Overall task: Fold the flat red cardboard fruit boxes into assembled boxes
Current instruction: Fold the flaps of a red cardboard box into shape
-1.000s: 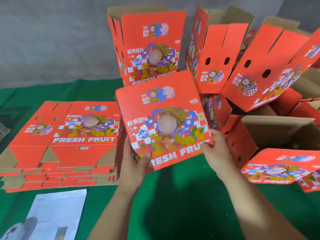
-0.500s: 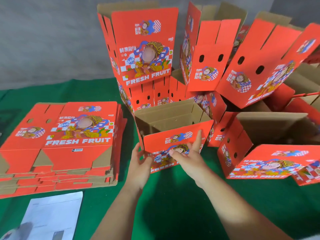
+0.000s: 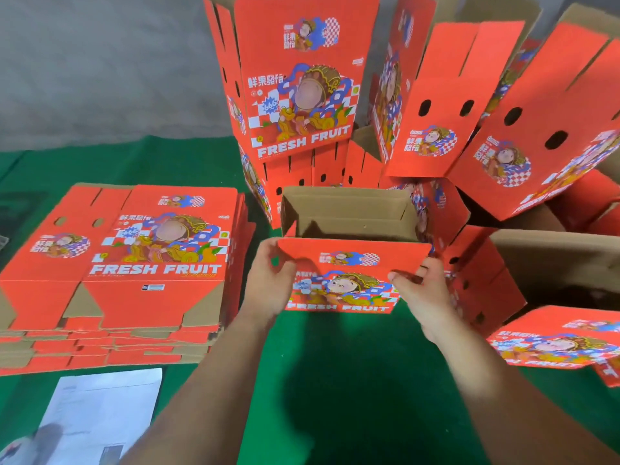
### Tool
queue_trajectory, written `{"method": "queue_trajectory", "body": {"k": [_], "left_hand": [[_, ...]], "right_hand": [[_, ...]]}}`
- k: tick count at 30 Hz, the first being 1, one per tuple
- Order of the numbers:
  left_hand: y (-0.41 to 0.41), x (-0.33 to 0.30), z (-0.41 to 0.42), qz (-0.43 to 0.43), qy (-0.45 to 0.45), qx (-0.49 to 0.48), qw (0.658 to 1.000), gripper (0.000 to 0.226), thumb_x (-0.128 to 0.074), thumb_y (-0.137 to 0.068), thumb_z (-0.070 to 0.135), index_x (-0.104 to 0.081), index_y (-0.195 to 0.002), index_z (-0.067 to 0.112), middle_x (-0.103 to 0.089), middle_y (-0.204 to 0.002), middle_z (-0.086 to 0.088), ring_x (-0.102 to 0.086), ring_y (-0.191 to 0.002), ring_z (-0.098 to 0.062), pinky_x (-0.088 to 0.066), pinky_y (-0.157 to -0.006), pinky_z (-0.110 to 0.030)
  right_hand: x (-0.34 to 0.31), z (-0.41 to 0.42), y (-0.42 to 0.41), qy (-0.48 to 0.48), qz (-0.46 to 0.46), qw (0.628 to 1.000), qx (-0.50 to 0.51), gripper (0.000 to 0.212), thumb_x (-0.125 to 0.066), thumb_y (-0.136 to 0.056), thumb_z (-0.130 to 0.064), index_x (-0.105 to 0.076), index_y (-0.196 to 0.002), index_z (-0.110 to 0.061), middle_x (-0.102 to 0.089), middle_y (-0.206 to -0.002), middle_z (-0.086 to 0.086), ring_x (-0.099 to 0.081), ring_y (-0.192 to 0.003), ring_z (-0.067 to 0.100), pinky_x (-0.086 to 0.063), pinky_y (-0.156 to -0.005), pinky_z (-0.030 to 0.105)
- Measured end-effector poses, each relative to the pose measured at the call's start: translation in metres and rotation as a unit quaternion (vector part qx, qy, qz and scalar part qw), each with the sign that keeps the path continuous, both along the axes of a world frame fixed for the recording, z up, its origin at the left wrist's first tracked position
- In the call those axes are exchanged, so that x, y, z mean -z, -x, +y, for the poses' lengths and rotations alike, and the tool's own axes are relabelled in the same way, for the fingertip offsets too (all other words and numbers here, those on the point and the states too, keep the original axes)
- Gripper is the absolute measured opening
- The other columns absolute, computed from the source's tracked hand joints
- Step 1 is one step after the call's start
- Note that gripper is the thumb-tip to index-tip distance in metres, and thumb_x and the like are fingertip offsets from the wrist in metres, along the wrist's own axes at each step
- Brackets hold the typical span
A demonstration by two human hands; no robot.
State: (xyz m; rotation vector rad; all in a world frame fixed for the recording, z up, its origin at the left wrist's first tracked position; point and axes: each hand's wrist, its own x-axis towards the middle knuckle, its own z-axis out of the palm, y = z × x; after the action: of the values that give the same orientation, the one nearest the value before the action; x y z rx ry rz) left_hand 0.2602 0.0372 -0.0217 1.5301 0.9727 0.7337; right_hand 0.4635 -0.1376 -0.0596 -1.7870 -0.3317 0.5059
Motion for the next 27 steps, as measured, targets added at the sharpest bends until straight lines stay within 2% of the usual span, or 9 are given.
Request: {"method": "queue_trajectory", "body": {"k": [5, 9, 12, 15, 17, 19, 22, 24, 27], "left_hand": [[-0.016, -0.011, 0.040, -0.003, -0.038, -0.004, 0.999, 0.026, -0.059, -0.092, 0.005, -0.051, -0.109, 0.023, -0.065, -0.100, 0.003, -0.066, -0.092, -0.006, -0.055, -0.089, -0.040], [-0.021, -0.004, 0.072, -0.026, -0.018, -0.013, 0.999, 0.033, -0.054, -0.093, -0.003, -0.044, -0.118, 0.017, -0.063, -0.114, -0.010, -0.067, -0.101, -0.014, -0.055, -0.086, -0.032], [-0.019, 0.010, 0.088, -0.005, 0.004, -0.032, 0.999, 0.034, -0.053, -0.092, -0.004, -0.042, -0.113, 0.020, -0.059, -0.106, -0.005, -0.061, -0.093, -0.013, -0.051, -0.079, -0.022], [-0.028, 0.015, 0.093, 0.013, 0.010, 0.002, 1.000, 0.039, -0.056, -0.082, 0.010, -0.037, -0.114, 0.022, -0.059, -0.115, -0.016, -0.064, -0.101, -0.029, -0.055, -0.089, -0.044], [-0.036, 0.011, 0.096, 0.017, 0.029, -0.001, 0.999, 0.042, -0.059, -0.080, 0.014, -0.035, -0.111, 0.028, -0.058, -0.124, -0.027, -0.066, -0.110, -0.043, -0.056, -0.094, -0.058], [-0.044, 0.009, 0.101, 0.023, 0.042, -0.005, 0.999, 0.039, -0.061, -0.082, 0.013, -0.036, -0.106, 0.032, -0.058, -0.124, -0.028, -0.067, -0.110, -0.045, -0.056, -0.093, -0.060], [-0.057, 0.010, 0.106, 0.054, 0.021, 0.036, 0.998, 0.039, -0.062, -0.091, 0.002, -0.037, -0.105, 0.029, -0.060, -0.115, -0.019, -0.066, -0.091, -0.029, -0.056, -0.079, -0.043], [-0.064, 0.012, 0.112, 0.062, 0.019, 0.033, 0.997, 0.040, -0.063, -0.092, 0.000, -0.035, -0.105, 0.025, -0.057, -0.111, -0.016, -0.062, -0.086, -0.022, -0.055, -0.075, -0.041], [-0.065, 0.010, 0.118, 0.062, 0.036, 0.059, 0.996, 0.050, -0.070, -0.088, 0.006, -0.036, -0.121, 0.021, -0.053, -0.129, -0.020, -0.062, -0.111, -0.024, -0.056, -0.097, -0.049]], "right_hand": [[-0.006, 0.058, -0.009, -0.003, -0.005, 1.000, -0.006, 0.041, -0.075, -0.088, -0.007, -0.046, -0.115, -0.019, -0.066, -0.108, -0.001, -0.063, -0.093, 0.010, -0.046, -0.075, 0.027], [-0.019, 0.113, -0.028, -0.017, 0.006, 0.997, -0.073, 0.051, -0.068, -0.092, -0.003, -0.046, -0.133, -0.023, -0.068, -0.105, -0.019, -0.064, -0.096, 0.000, -0.048, -0.084, 0.025], [-0.017, 0.148, -0.028, 0.038, -0.002, 0.996, -0.087, 0.082, -0.075, -0.092, -0.017, -0.024, -0.157, -0.021, -0.053, -0.141, -0.005, -0.059, -0.119, 0.005, -0.044, -0.109, 0.035], [-0.022, 0.176, -0.023, 0.070, 0.061, 0.996, 0.000, 0.095, -0.078, -0.090, -0.030, -0.014, -0.161, -0.027, -0.039, -0.143, 0.011, -0.061, -0.107, 0.024, -0.049, -0.097, 0.033], [-0.025, 0.193, -0.024, -0.005, 0.162, 0.987, -0.009, 0.100, -0.074, -0.093, -0.018, -0.005, -0.163, -0.035, -0.048, -0.148, 0.012, -0.070, -0.108, 0.029, -0.060, -0.084, 0.031], [-0.029, 0.204, -0.028, -0.036, 0.211, 0.976, -0.035, 0.110, -0.071, -0.094, -0.006, 0.008, -0.163, -0.041, -0.045, -0.156, 0.004, -0.069, -0.116, 0.026, -0.060, -0.075, 0.024], [-0.035, 0.210, -0.032, -0.005, 0.211, 0.974, -0.079, 0.102, -0.069, -0.095, -0.004, -0.003, -0.165, -0.037, -0.041, -0.160, -0.002, -0.058, -0.128, 0.020, -0.056, -0.096, 0.031], [-0.034, 0.209, -0.030, 0.007, 0.214, 0.972, -0.100, 0.094, -0.069, -0.095, -0.005, -0.015, -0.166, -0.033, -0.043, -0.159, -0.003, -0.056, -0.131, 0.021, -0.055, -0.096, 0.032], [-0.035, 0.203, -0.015, 0.019, 0.195, 0.967, -0.160, 0.086, -0.069, -0.097, -0.006, -0.022, -0.164, -0.032, -0.051, -0.153, -0.005, -0.063, -0.122, 0.021, -0.055, -0.087, 0.031]]}}
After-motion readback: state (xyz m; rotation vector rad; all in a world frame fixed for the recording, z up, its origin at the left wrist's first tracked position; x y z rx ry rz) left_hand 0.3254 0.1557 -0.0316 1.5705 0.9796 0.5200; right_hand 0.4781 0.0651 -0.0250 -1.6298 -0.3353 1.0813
